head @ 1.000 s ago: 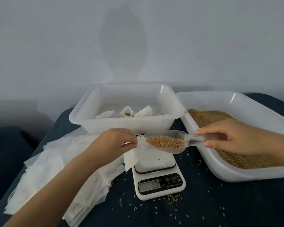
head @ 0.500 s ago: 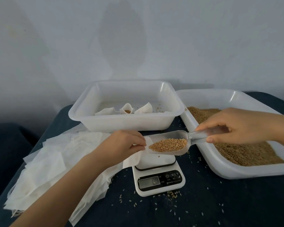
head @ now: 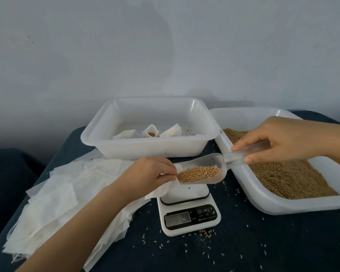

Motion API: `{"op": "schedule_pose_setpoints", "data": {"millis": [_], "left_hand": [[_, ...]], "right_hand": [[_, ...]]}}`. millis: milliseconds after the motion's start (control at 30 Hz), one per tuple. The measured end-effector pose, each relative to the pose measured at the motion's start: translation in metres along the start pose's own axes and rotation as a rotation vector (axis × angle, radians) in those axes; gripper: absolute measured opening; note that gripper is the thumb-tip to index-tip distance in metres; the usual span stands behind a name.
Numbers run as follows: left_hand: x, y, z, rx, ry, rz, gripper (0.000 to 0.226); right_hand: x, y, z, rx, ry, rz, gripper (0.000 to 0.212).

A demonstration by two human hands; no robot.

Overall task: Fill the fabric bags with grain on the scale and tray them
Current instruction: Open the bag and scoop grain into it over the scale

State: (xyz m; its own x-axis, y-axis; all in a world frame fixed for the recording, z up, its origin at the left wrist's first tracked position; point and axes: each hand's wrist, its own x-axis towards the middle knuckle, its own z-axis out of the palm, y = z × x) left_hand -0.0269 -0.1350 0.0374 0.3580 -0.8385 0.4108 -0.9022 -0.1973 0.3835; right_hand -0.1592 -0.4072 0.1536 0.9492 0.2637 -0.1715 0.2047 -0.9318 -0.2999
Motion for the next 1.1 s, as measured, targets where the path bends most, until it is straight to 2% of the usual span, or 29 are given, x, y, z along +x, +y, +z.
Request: {"op": "schedule_pose_setpoints", "data": {"millis": [233, 800, 967, 1100], "left_hand": [[0.000, -0.001, -0.001, -0.017, 0.008, 0.004, 0.013], [0.000, -0.002, -0.003, 0.007, 0.018, -0.007, 0.013], [0.001, -0.001, -0.001, 0.008, 0.009, 0.011, 0.014], [0.000, 0.000, -0.001, 0.001, 0.010, 0.009, 0.015]], "right_hand": [[0.005, -0.005, -0.004, 0.009, 0.006, 0.025, 0.037], [0.006, -0.016, -0.015, 0.033, -0.013, 0.044, 0.028], [0.006, -0.019, -0.020, 0.004, -0.028, 0.044, 0.032], [0.006, -0.024, -0.024, -0.017, -0.056, 0.038, 0.047]]}}
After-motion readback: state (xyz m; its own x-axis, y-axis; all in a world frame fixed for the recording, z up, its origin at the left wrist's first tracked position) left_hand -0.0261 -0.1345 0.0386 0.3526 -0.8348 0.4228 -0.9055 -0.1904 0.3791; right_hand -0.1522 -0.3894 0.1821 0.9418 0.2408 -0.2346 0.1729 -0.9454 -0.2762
